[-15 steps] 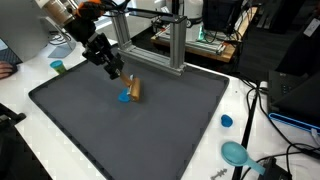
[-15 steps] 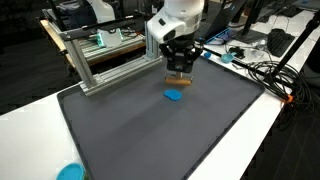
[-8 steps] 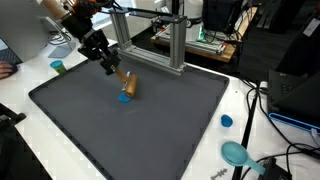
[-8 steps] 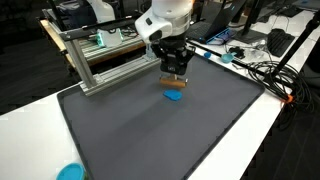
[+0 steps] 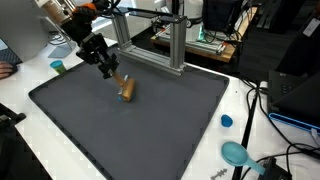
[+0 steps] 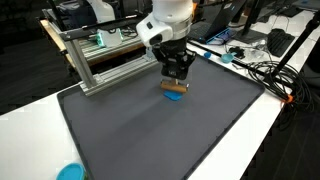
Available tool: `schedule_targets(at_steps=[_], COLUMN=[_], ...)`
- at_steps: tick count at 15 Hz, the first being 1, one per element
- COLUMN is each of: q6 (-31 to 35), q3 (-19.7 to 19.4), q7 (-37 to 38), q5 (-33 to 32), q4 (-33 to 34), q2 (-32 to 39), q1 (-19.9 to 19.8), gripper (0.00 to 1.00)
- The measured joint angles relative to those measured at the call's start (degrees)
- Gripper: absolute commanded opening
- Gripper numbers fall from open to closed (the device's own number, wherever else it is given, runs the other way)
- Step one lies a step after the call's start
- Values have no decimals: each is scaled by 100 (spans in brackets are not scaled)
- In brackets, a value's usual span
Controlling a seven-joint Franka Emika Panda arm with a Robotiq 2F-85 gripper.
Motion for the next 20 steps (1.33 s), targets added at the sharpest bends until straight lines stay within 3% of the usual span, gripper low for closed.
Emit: schedule_targets(at_steps=[9,14,20], q6=[1514,1836,2235], q3=[-81,-82,-1], q7=[1007,1398,1357], q5=[-1104,-1541,-1637], q4=[-1434,-1947,-2392], q2=[-824,-1163,-1436], q1=[872,997,999], gripper=[22,22,22])
